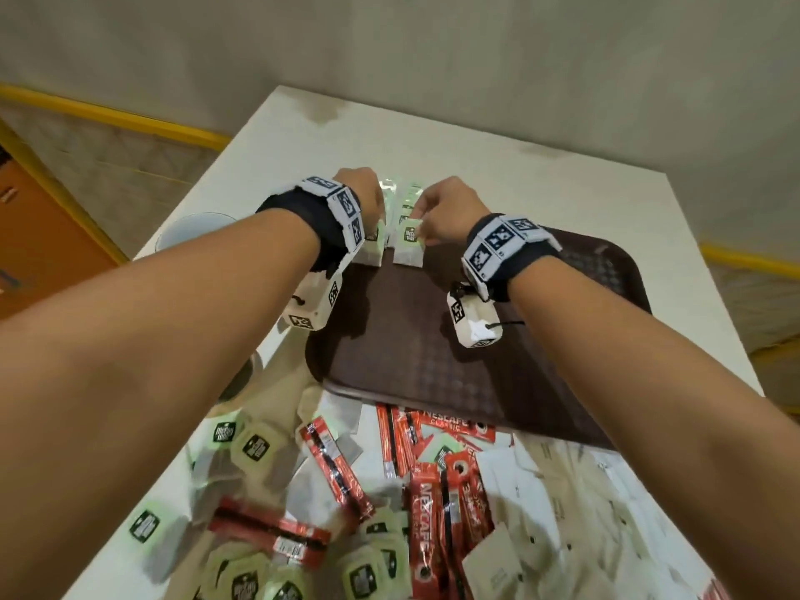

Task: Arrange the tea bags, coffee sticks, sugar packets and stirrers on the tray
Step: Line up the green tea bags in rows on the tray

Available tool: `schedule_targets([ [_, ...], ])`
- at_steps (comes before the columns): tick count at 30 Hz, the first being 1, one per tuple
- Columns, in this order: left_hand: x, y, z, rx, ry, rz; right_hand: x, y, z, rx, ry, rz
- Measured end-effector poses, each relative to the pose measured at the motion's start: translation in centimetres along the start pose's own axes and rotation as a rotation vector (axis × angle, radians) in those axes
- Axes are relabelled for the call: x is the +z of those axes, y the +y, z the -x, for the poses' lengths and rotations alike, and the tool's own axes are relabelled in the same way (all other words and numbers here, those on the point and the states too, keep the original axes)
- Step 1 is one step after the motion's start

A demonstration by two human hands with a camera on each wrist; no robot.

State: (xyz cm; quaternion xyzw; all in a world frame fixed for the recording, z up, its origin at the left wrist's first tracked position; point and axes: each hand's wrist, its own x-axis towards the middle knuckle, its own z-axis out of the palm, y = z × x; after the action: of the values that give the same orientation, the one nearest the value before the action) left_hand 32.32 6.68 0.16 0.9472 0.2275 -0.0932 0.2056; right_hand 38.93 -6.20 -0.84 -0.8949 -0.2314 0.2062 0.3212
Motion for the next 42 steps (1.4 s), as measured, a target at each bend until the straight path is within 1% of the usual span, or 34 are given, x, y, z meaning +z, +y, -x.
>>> schedule_targets([
  [4,0.3,-0.1,-1.4,0.045,0.05,0.017,0.3,0.1,-1.3,0.01,0.023,-0.003],
  [9,0.7,-0.2,-2.1,0.124,0.121,-0.009,0.7,0.1,-2.0,-0.004,0.07,0.087],
  [14,1.1,-0.5,-2.3,0.155,0.147,-0.03,1.2,0.4,-2.5,0.022,0.08,0.098],
  [19,1.1,-0.4,-1.5,0.158,0.145,-0.092,1.1,0.4,-2.1,0.004,0.112,0.129],
  [22,-0.4,-0.1,0.2,0.209,0.19,-0.121,0.2,0.0,-0.2,-0.065,0.14,0.135],
  [23,-1.2,0.0,1.1,0.223,0.192,-0.119,-0.2,-0.4,1.0,-0.094,0.12,0.131],
  [25,-3.0,0.1,3.7,0.266,0.154,-0.119,-0.6,-1.3,4.0,-0.157,0.023,0.132],
  [28,-5.2,-0.4,9.7,0.38,0.089,-0.117,0.2,-2.8,9.1,-0.273,-0.199,0.159],
  [30,-5.7,-1.8,14.4,0.402,0.006,-0.107,1.5,-3.7,11.9,-0.343,-0.374,0.181],
  [32,-5.3,-4.0,18.9,0.391,-0.096,-0.094,3.5,-4.7,14.0,-0.442,-0.513,0.282],
  [34,-4.4,-6.5,22.5,0.337,-0.202,-0.071,6.0,-5.5,15.5,-0.554,-0.57,0.406],
  [36,-2.9,-9.0,25.4,0.232,-0.267,-0.115,8.7,-6.0,16.6,-0.636,-0.592,0.48],
  [37,-2.0,-10.3,26.5,0.17,-0.266,-0.148,9.9,-6.2,16.9,-0.647,-0.599,0.513],
  [39,-0.1,-12.4,27.9,0.054,-0.205,-0.185,11.8,-6.5,17.4,-0.64,-0.577,0.572],
  [42,2.8,-13.7,28.3,-0.079,-0.114,-0.135,13.6,-6.5,17.9,-0.586,-0.56,0.623],
])
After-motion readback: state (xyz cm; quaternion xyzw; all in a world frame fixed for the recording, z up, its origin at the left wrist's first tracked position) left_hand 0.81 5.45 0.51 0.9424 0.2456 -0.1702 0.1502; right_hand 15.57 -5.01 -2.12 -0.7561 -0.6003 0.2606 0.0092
